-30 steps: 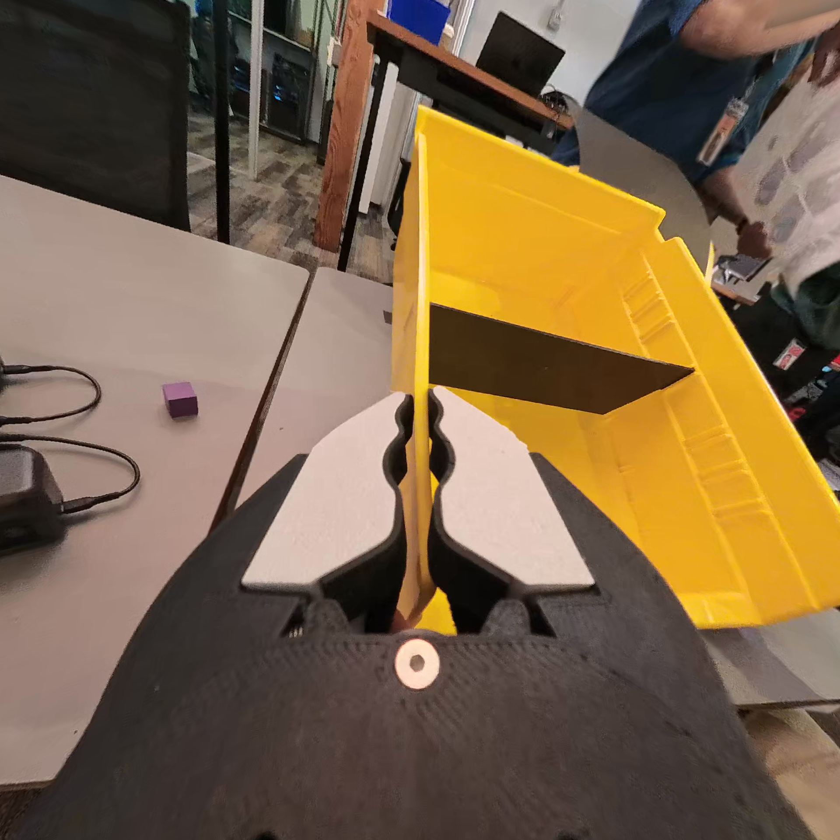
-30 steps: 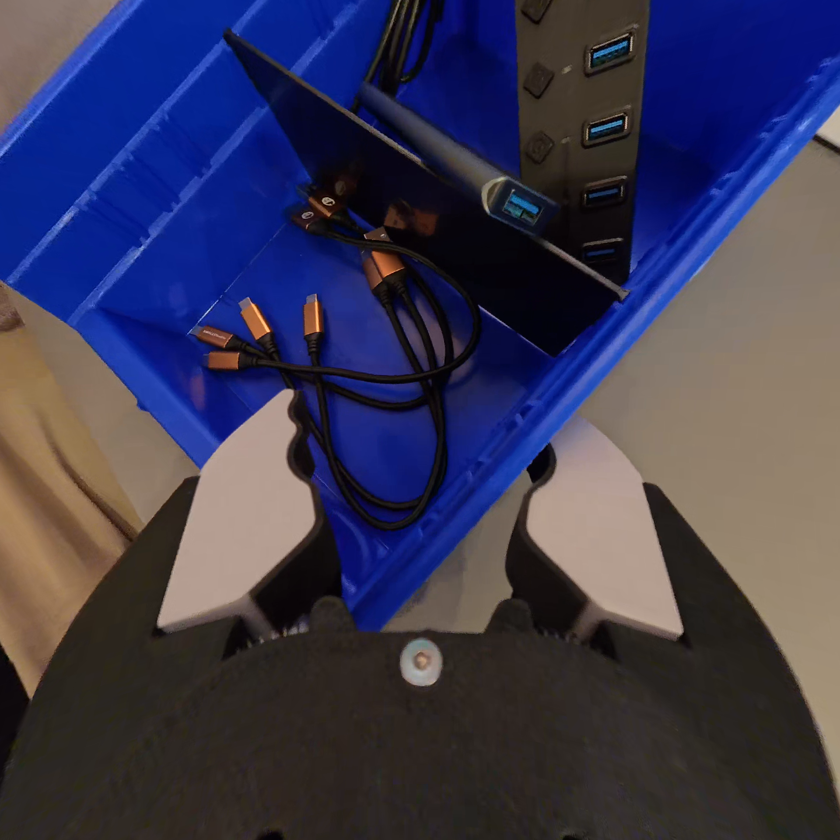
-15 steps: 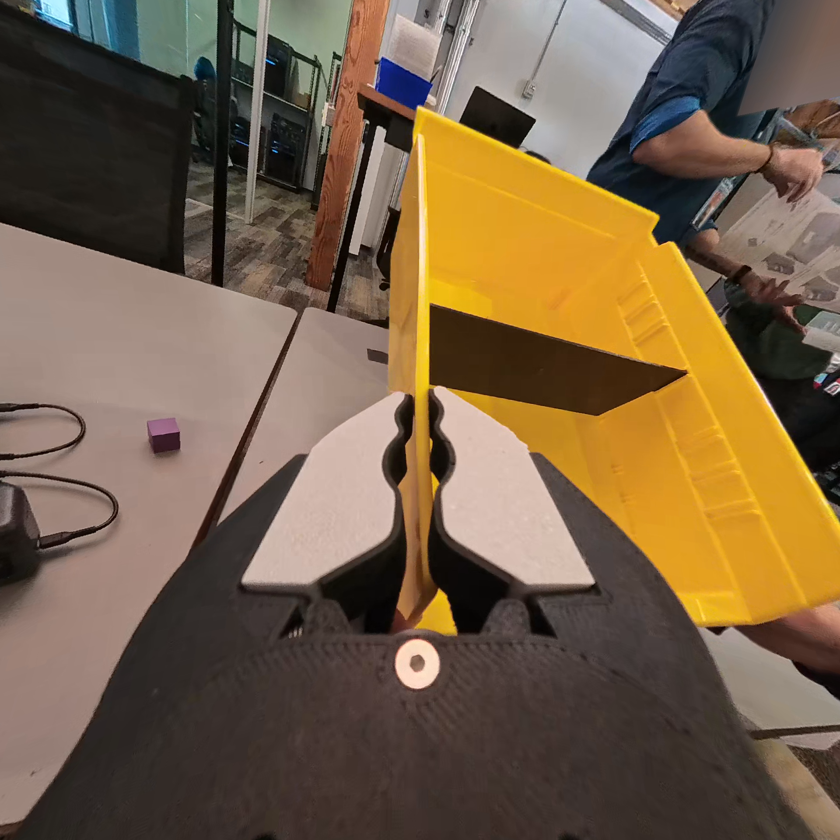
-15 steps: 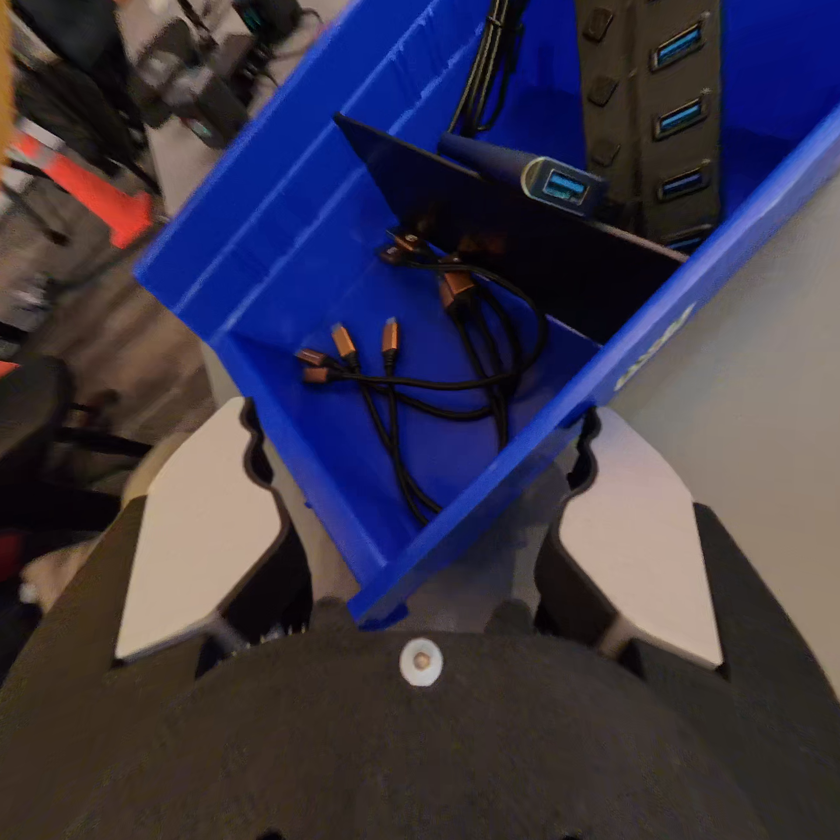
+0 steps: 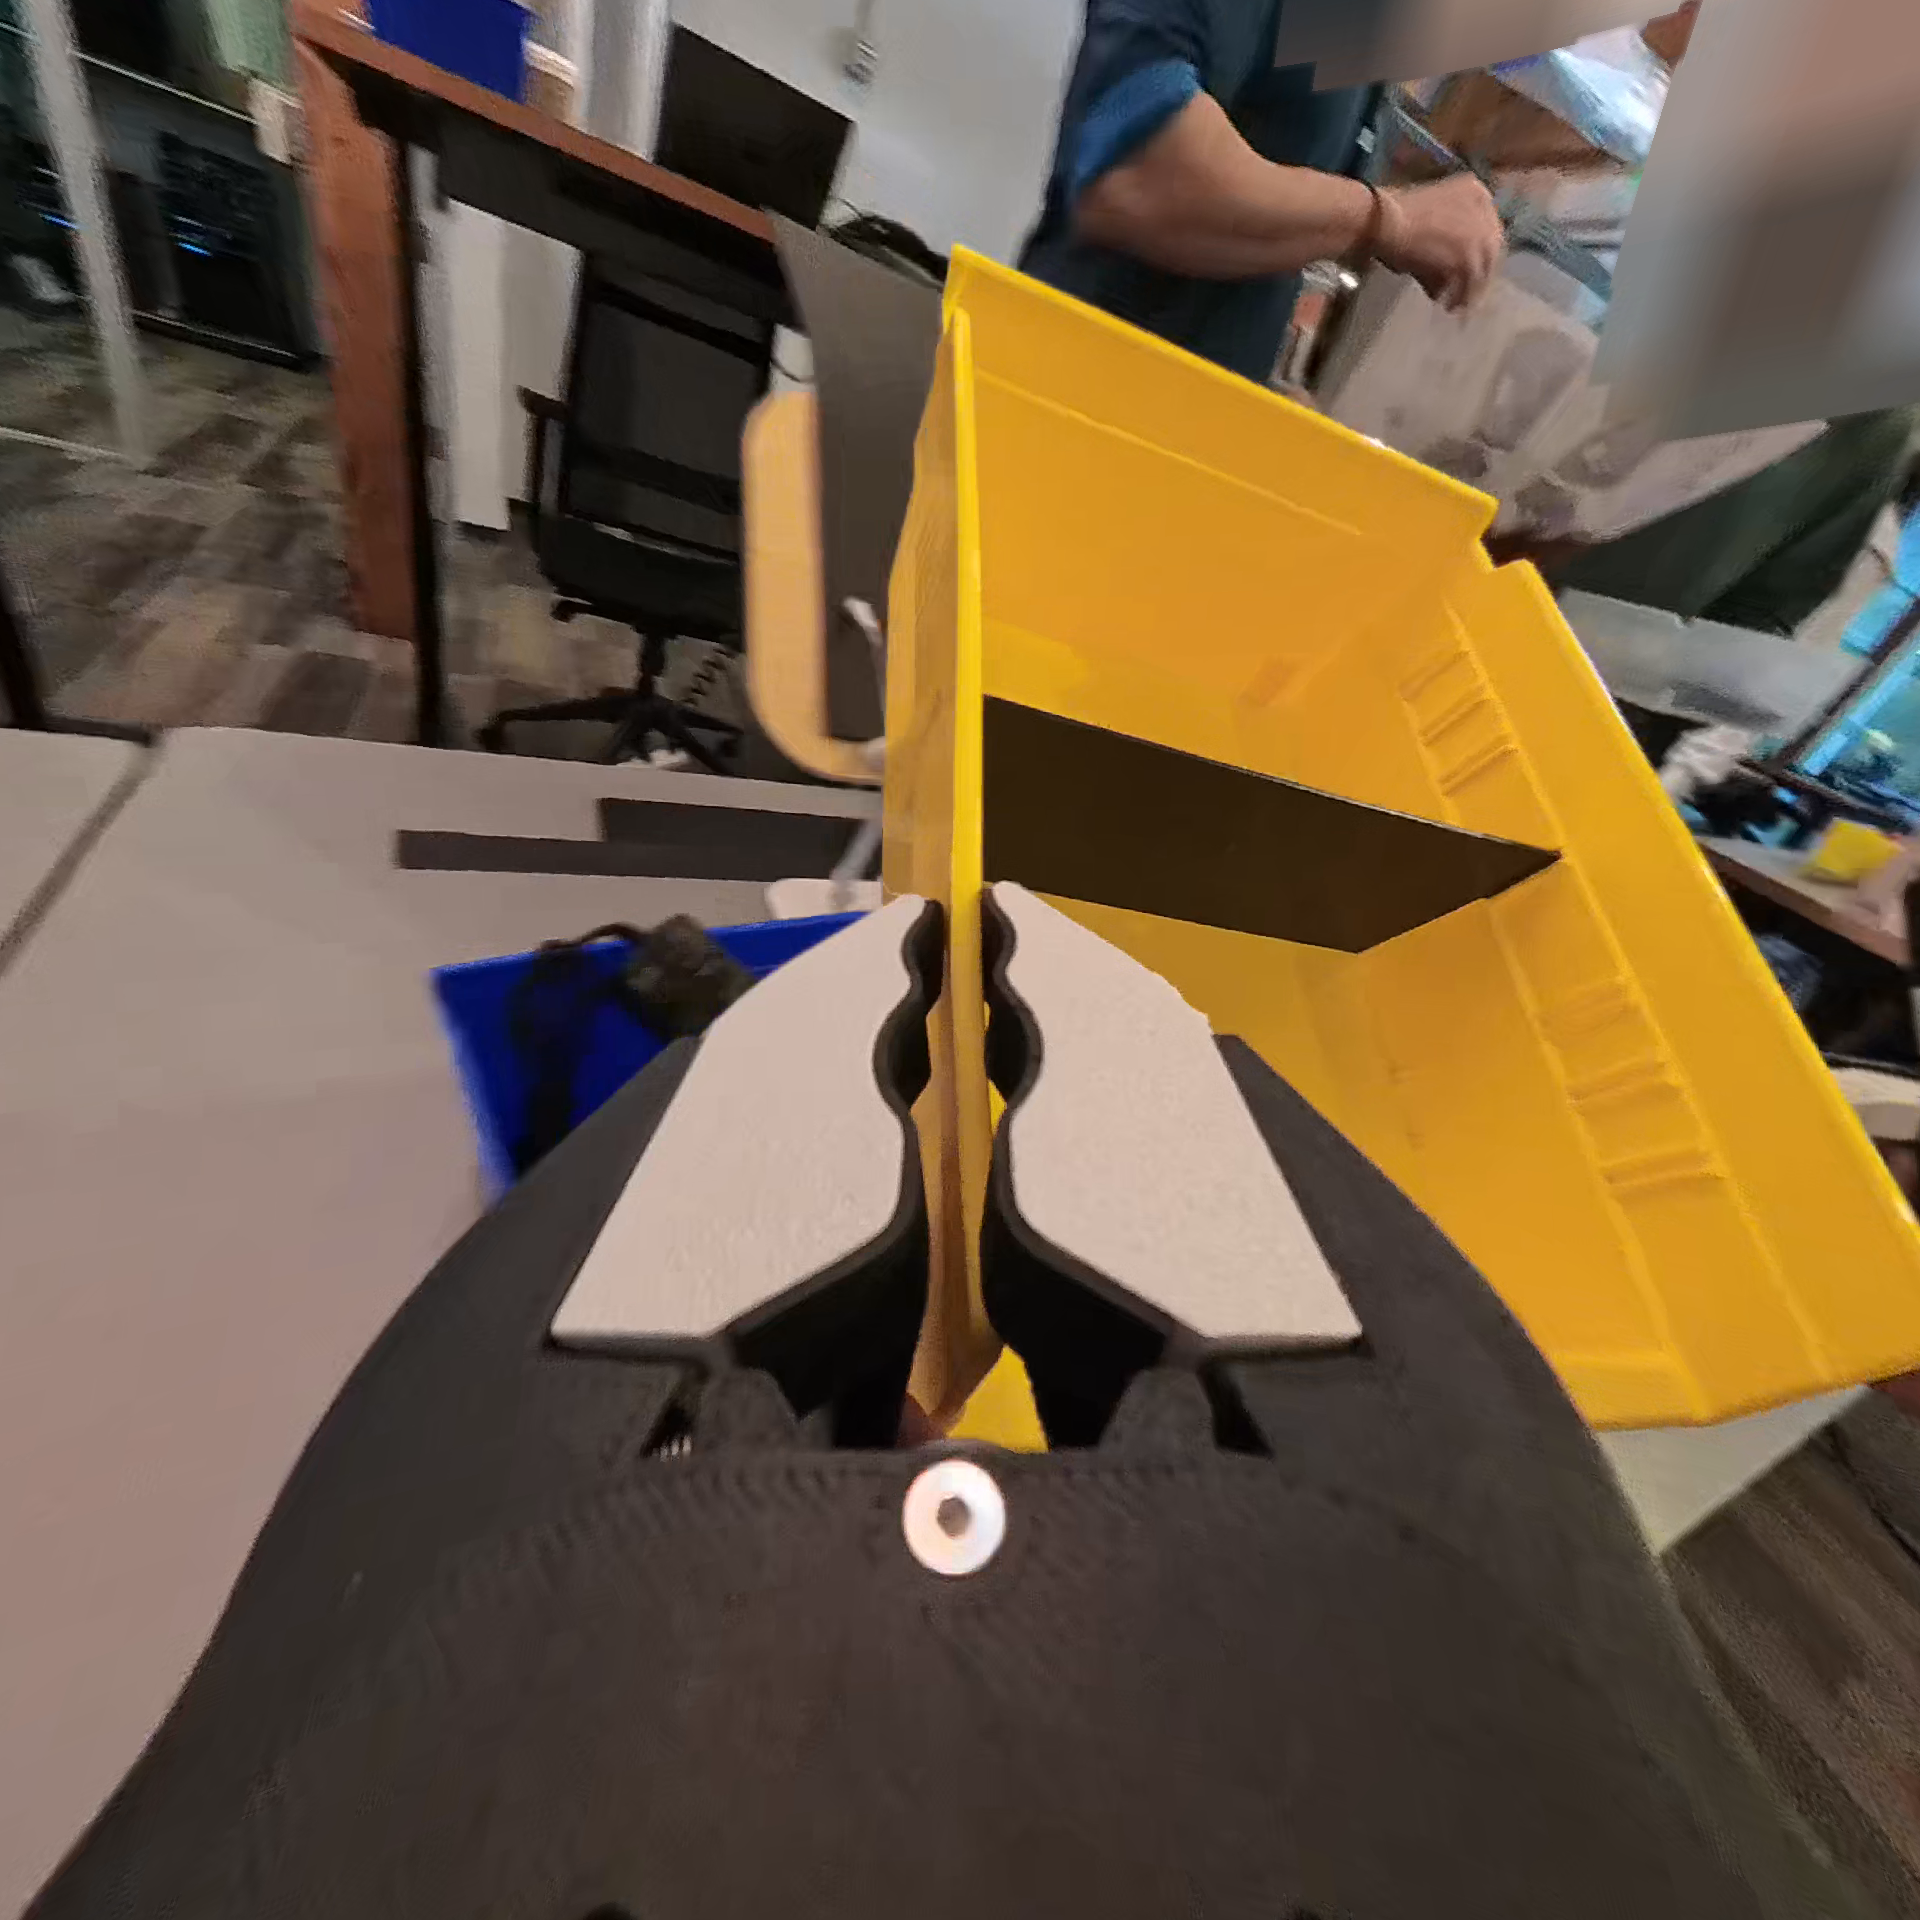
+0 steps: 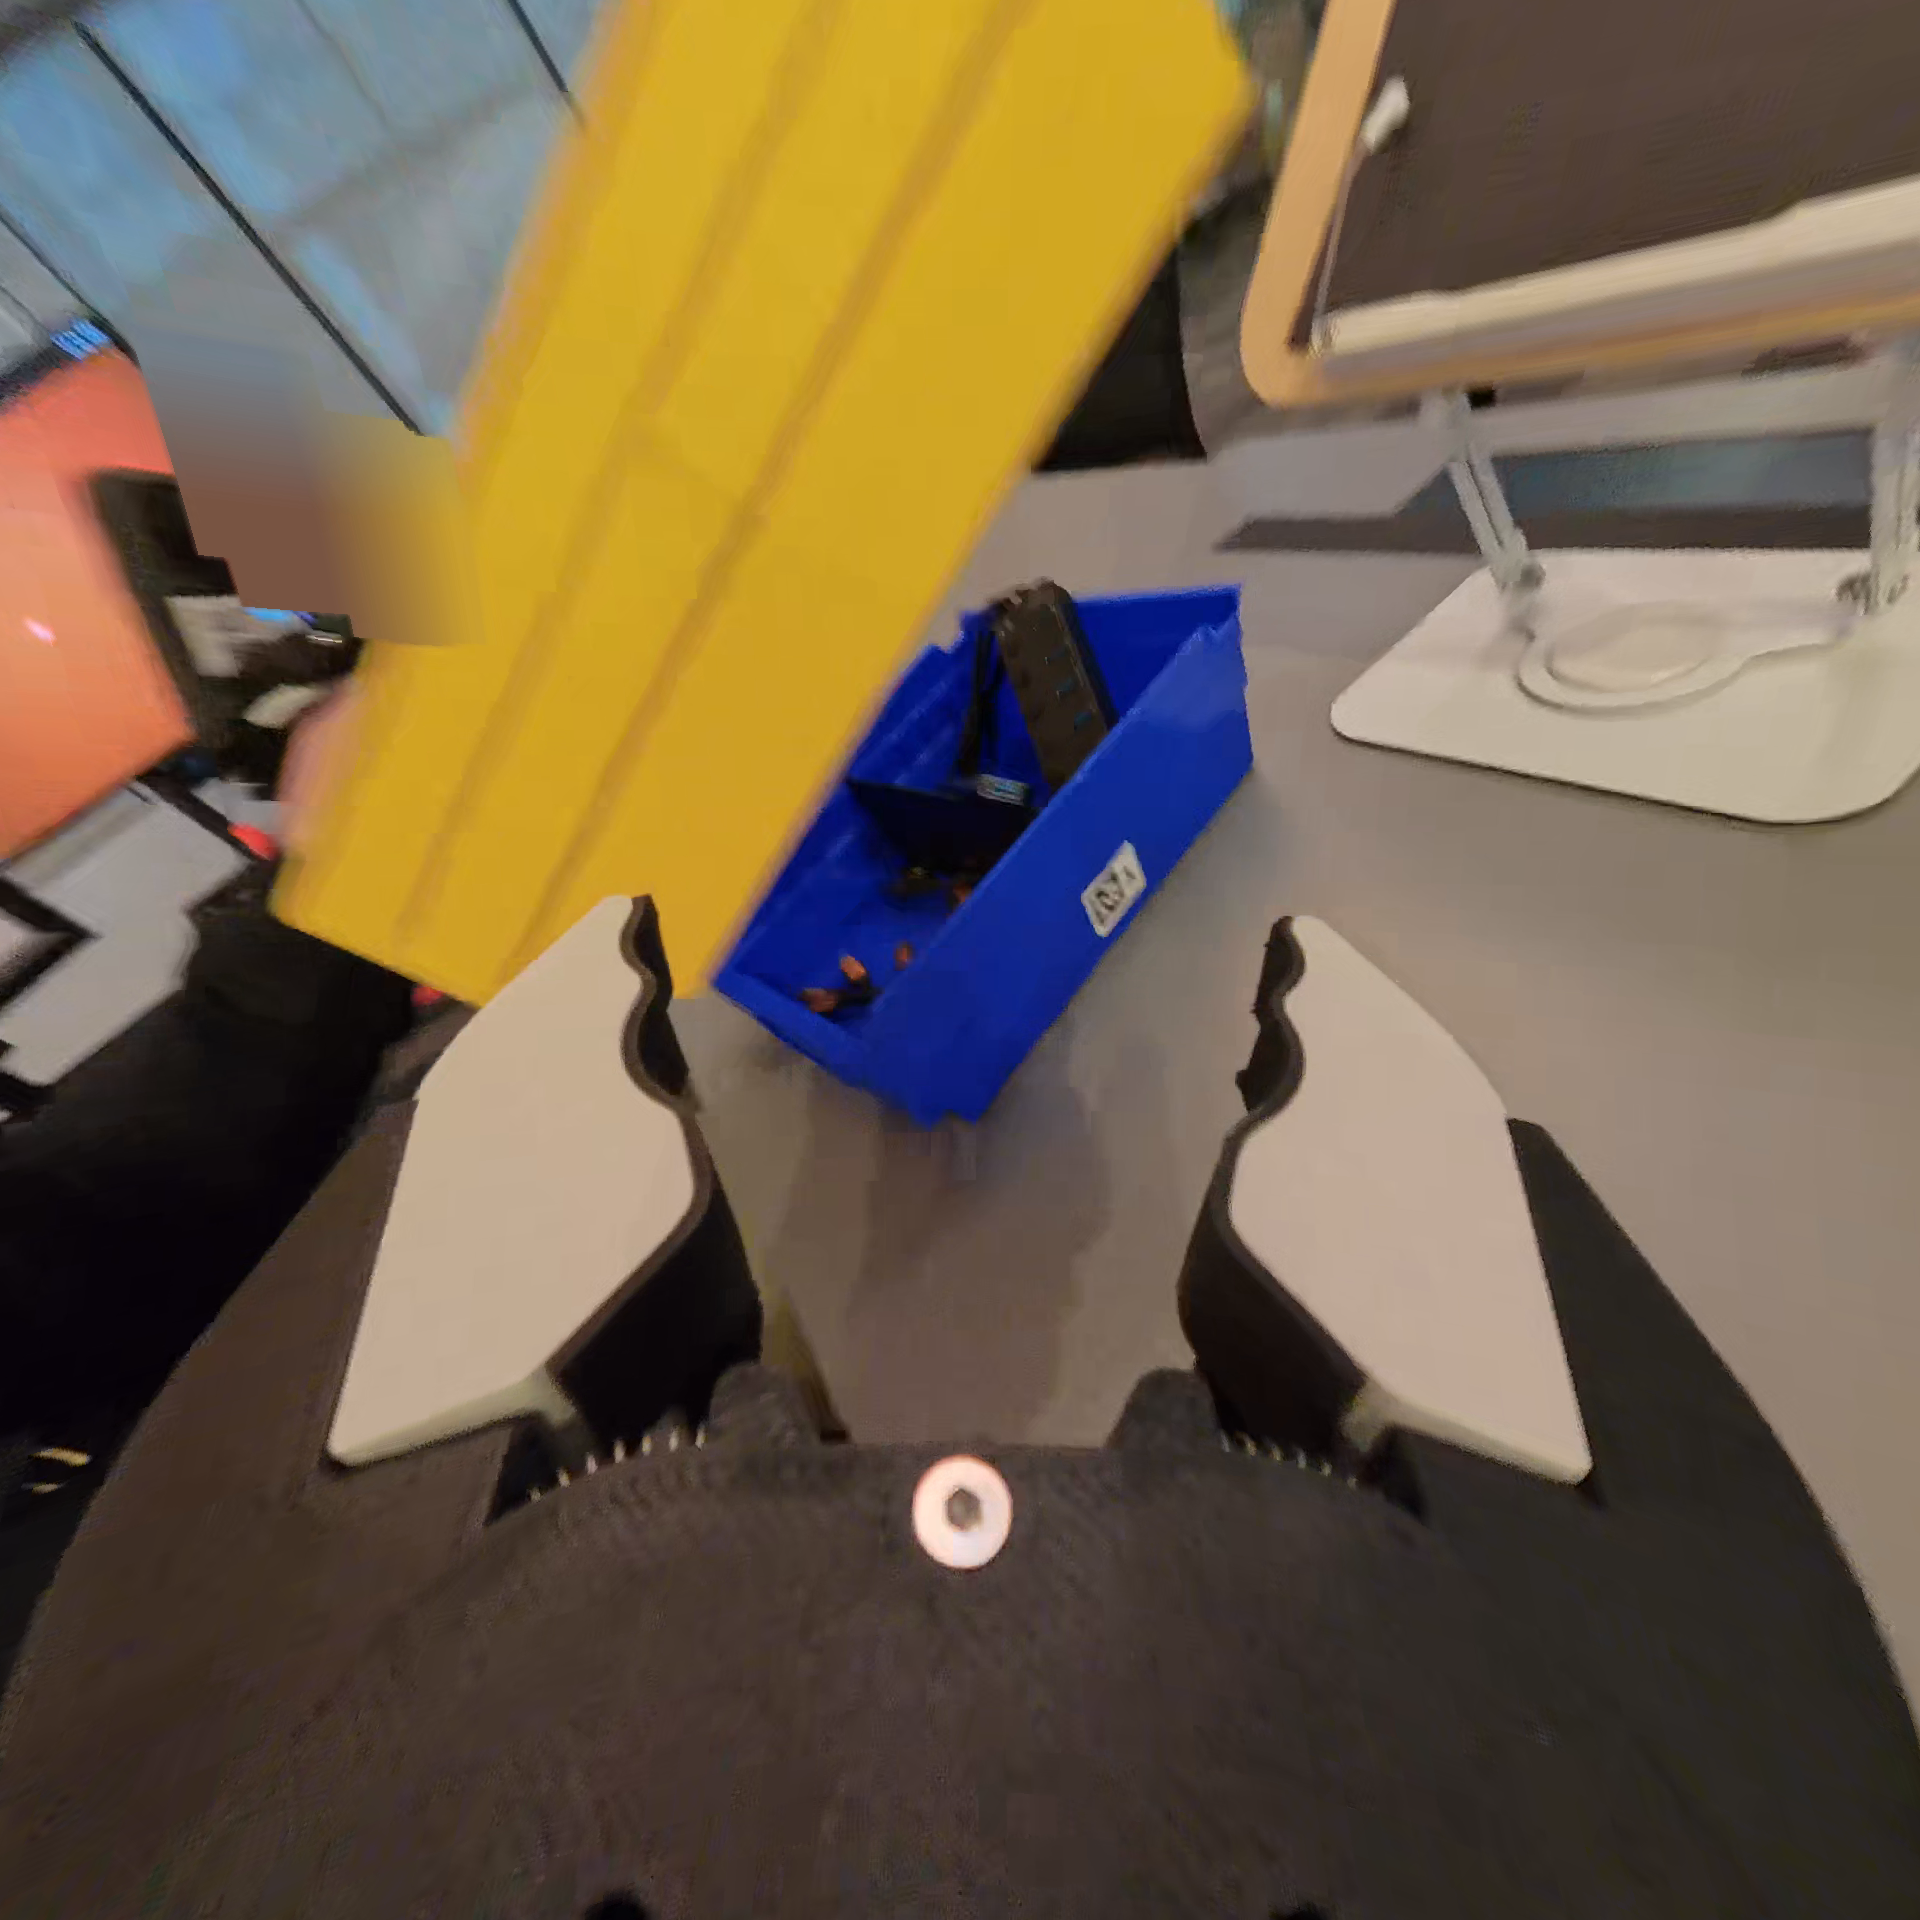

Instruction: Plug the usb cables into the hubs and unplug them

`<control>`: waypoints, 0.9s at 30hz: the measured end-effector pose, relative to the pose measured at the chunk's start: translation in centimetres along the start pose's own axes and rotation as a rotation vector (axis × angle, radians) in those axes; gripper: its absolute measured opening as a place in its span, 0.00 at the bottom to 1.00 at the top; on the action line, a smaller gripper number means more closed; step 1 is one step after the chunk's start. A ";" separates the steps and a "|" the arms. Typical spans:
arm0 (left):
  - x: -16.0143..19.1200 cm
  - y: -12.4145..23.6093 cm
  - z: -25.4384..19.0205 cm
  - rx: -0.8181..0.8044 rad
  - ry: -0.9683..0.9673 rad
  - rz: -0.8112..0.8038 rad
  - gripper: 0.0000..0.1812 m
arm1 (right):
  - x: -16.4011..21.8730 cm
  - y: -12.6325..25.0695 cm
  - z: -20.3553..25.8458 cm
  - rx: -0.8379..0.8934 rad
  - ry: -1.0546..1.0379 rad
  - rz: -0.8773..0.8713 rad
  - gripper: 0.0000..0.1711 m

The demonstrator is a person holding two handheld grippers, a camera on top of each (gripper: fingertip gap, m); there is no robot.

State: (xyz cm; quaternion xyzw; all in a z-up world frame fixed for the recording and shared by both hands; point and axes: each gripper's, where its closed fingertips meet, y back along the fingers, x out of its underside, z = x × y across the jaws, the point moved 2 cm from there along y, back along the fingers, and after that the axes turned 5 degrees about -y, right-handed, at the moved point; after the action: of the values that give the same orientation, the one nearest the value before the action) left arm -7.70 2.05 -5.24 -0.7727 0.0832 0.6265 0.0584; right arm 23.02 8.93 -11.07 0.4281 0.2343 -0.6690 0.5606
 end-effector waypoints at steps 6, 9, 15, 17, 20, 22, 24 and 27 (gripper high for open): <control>4.0 -9.0 -10.8 0.172 -0.062 0.120 0.03 | 2.6 5.7 3.1 0.080 0.112 -0.009 0.66; 6.5 -12.0 -15.1 0.227 -0.085 0.160 0.03 | 3.7 7.6 1.4 0.186 0.084 -0.034 0.63; 12.0 -15.8 -21.2 0.271 -0.073 0.232 0.03 | 6.2 11.3 -3.9 0.361 -0.029 -0.001 0.59; 13.7 -16.7 -22.5 0.273 -0.074 0.254 0.04 | 6.7 12.6 -6.0 0.387 -0.109 -0.016 0.55; 16.1 -17.7 -24.4 0.295 -0.052 0.292 0.05 | 8.4 14.1 -8.8 0.475 -0.101 0.065 0.52; 17.4 -18.2 -25.2 0.301 -0.023 0.326 0.06 | 9.2 14.8 -10.1 0.511 -0.119 0.101 0.51; 18.6 -18.4 -26.0 0.303 0.004 0.347 0.06 | 9.7 15.6 -11.2 0.532 -0.140 0.114 0.50; 20.0 -18.4 -27.0 0.317 0.017 0.373 0.08 | 10.4 16.6 -12.8 0.575 -0.135 0.169 0.45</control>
State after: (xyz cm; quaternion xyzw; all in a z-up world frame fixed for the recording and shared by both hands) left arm 25.91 13.71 -19.40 -0.7306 0.3221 0.5989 0.0613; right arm 42.71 8.99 -23.66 0.5418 -0.0389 -0.6859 0.4842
